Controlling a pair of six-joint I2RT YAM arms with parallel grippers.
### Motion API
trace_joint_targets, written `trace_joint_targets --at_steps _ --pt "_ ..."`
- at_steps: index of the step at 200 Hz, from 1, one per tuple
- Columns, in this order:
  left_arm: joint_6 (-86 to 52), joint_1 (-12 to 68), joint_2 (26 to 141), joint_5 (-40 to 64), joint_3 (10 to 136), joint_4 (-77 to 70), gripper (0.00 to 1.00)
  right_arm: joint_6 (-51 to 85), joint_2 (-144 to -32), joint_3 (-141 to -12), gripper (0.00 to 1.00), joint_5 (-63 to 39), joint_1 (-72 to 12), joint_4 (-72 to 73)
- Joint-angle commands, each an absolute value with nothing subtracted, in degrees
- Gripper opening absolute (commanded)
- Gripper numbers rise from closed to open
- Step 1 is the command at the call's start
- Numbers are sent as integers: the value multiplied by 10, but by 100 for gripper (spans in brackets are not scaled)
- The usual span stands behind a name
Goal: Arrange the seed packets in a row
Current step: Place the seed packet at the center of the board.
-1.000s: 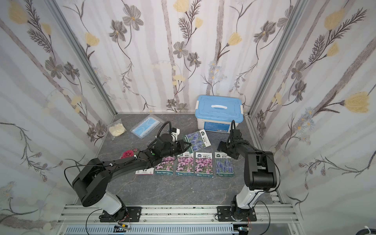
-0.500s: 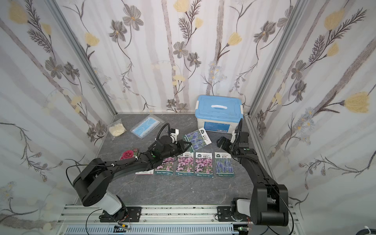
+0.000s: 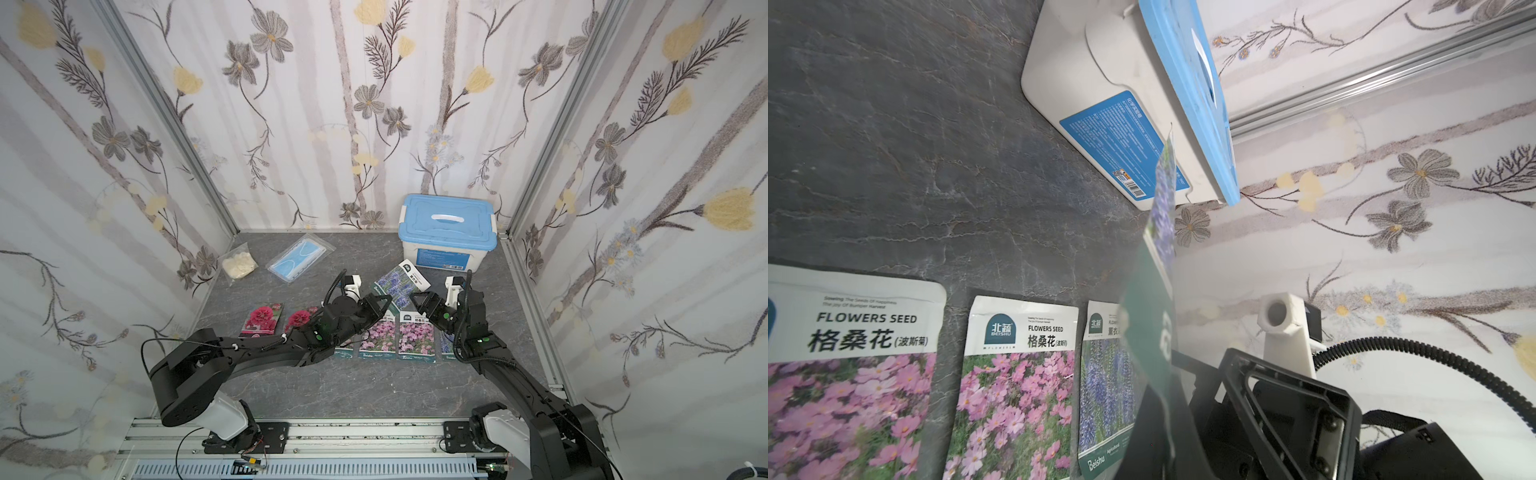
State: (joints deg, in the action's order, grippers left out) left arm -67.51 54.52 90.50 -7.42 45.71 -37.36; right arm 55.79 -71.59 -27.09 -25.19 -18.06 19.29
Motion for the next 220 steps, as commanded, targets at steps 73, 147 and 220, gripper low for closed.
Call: trace_joint_targets --at_steps 73,147,220 --pt "-682 584 874 -179 448 -395 0 659 -776 -262 17 -209 -240 414" --pt "-544 544 785 -16 479 -217 65 442 -702 -365 0 -145 -236 111" --pt "-247 412 731 271 540 -2 87 145 -750 -534 0 -237 -223 -187"
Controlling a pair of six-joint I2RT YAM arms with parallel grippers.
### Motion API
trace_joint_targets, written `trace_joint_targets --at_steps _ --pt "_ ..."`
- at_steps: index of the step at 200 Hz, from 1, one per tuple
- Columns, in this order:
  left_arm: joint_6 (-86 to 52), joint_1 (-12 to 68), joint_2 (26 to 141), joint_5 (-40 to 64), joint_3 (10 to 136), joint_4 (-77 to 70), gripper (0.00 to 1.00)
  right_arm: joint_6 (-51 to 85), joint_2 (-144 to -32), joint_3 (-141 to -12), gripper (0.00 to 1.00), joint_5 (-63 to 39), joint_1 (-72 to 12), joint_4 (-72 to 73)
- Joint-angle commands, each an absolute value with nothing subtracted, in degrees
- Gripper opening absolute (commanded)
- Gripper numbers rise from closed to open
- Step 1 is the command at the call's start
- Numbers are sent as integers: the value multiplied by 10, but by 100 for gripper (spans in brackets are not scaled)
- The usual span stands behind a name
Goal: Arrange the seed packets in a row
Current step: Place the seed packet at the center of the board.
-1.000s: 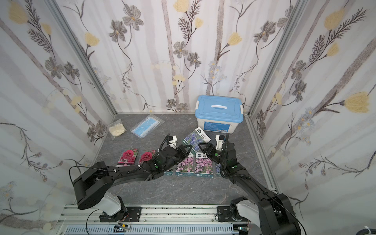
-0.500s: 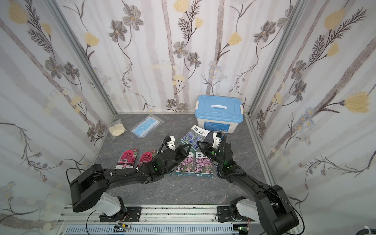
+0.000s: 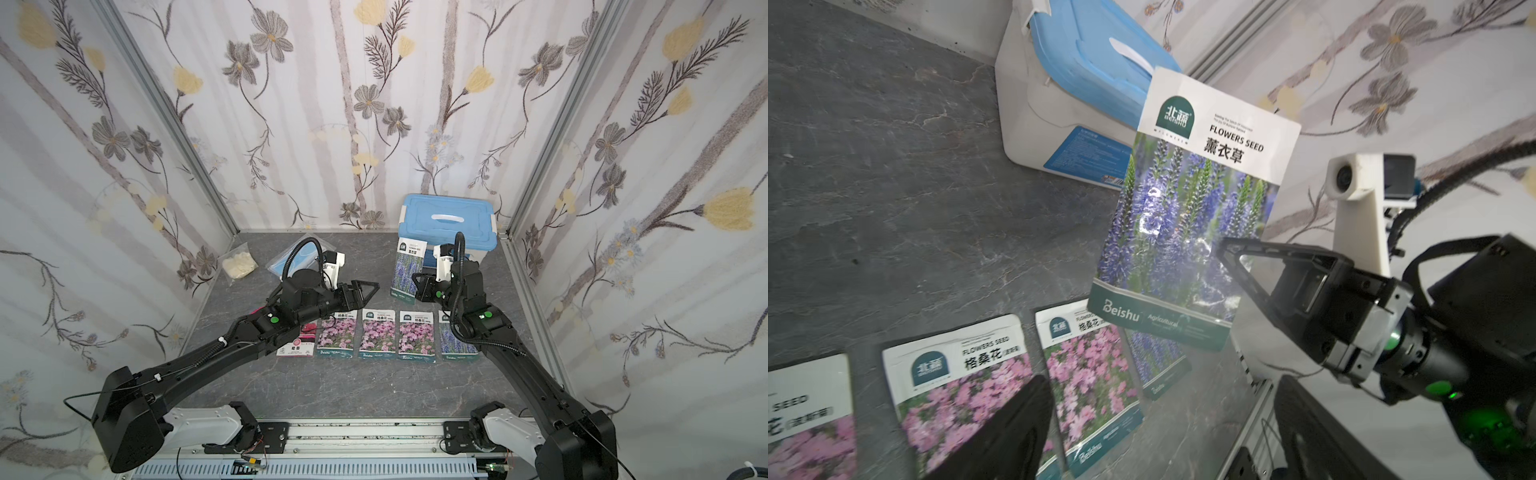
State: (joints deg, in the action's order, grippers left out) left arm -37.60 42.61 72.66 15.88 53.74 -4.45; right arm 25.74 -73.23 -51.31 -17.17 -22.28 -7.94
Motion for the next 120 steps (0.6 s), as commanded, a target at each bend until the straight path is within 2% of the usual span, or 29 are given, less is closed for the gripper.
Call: trace_joint_targets --at_steps 1,24,44,120 --pt "-245 412 731 274 540 -5 86 144 -750 -534 0 -241 -223 -188" --pt "-222 392 763 325 527 -54 81 135 -737 -532 0 -308 -223 -182" --pt "-233 377 789 354 516 -99 68 136 -719 -528 0 -350 -219 -170" --pt "-288 359 824 407 456 -300 57 176 -724 -526 0 -464 -202 -126"
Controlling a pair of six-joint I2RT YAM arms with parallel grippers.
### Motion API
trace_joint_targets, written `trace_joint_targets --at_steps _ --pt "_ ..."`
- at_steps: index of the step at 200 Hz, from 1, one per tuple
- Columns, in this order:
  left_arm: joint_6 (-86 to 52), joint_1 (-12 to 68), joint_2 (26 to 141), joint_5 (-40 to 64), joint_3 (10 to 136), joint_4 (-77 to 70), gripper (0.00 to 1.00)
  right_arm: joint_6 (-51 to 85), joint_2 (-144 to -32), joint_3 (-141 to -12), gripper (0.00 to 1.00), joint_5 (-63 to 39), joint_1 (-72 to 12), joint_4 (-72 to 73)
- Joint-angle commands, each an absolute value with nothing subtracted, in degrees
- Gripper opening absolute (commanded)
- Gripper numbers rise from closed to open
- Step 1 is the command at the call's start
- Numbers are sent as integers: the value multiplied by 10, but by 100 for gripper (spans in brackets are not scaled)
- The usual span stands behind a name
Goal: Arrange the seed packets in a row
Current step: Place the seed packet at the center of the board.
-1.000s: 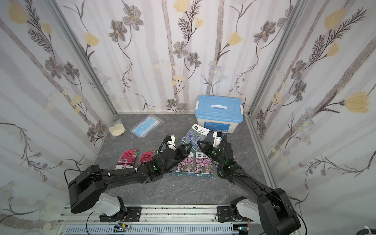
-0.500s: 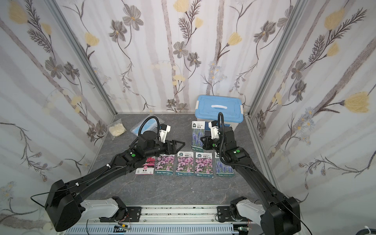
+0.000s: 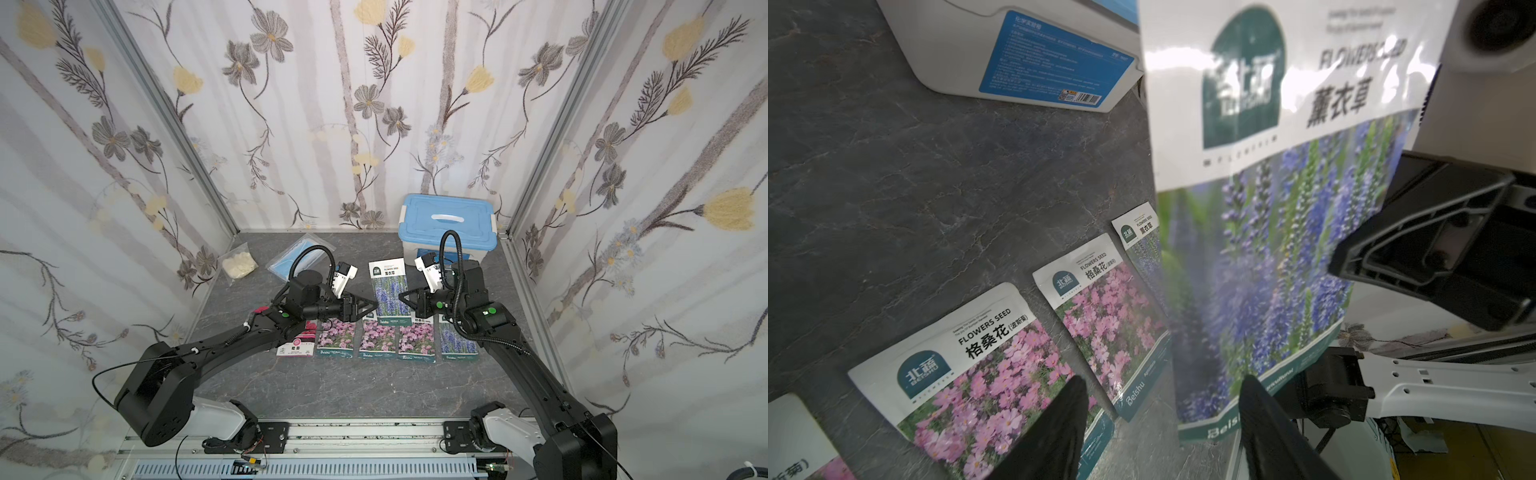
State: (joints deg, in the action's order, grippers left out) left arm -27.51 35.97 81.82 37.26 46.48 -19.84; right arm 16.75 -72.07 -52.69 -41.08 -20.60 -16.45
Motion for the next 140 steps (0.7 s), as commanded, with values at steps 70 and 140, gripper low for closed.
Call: trace_joint_targets --at_steps 70,140 --pt "-320 359 837 446 455 -383 34 186 -731 -527 0 -468 -188 -121" --pt "-315 359 820 424 452 -350 6 188 -746 -526 0 -443 -173 -116"
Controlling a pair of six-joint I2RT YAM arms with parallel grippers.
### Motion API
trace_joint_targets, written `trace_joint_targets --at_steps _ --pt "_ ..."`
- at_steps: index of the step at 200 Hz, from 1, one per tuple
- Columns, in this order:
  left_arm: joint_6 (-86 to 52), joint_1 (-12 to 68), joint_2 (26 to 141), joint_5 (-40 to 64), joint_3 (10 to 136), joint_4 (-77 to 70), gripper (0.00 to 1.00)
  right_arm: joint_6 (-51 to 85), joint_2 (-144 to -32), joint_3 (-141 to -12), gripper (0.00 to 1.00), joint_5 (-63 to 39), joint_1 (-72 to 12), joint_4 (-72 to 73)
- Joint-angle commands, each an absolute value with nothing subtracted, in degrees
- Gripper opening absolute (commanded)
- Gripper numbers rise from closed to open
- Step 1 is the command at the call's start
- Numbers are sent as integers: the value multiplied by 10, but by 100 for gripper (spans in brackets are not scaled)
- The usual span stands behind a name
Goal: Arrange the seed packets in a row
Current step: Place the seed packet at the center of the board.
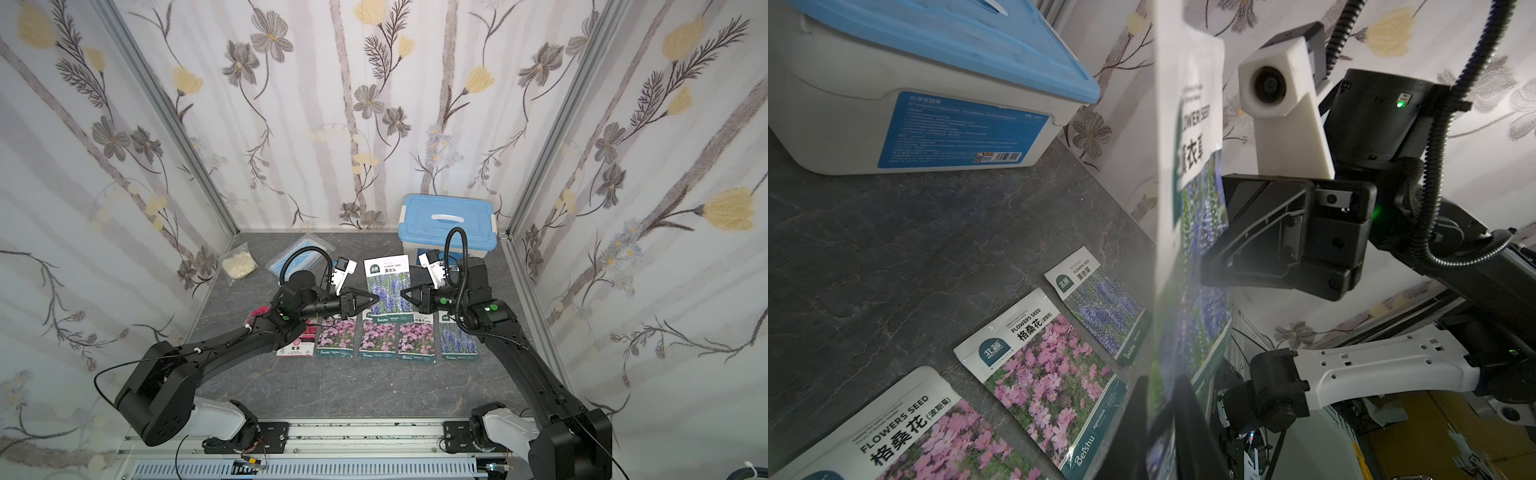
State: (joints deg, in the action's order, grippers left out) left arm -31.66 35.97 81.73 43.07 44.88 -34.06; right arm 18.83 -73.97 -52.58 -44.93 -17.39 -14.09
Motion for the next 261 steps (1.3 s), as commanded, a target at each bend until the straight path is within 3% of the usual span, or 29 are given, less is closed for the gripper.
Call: trace_joint_targets --at_steps 1,12,48,62,71,82,84,124,158,210,261 --pt "-316 359 820 424 452 -351 6 189 -746 -526 0 -443 -173 -115" --pt "-322 359 830 423 454 -359 0 191 -747 -525 0 -442 -172 -113" --pt "-366 359 870 404 462 -390 0 180 -725 -534 1 -334 -172 -152" --pt "-390 360 881 383 460 -400 0 178 -705 -544 43 -243 -173 -184" --pt "-408 363 889 371 459 -412 0 178 -690 -553 64 -182 -172 -205" --pt "-420 369 895 347 467 -395 0 177 -673 -566 97 -114 -172 -229" --pt "-422 371 896 344 469 -395 0 177 -671 -568 99 -105 -172 -233" --pt "-479 464 931 229 517 -371 0 170 -627 -612 100 -16 -171 -289" --pt "-534 534 1036 172 590 -404 0 178 -602 -639 100 4 -167 -315" --pt "-581 601 1236 149 770 -389 0 171 -578 -667 100 33 -161 -358" --pt "-574 633 1371 143 979 -274 0 167 -580 -659 100 62 -153 -368"
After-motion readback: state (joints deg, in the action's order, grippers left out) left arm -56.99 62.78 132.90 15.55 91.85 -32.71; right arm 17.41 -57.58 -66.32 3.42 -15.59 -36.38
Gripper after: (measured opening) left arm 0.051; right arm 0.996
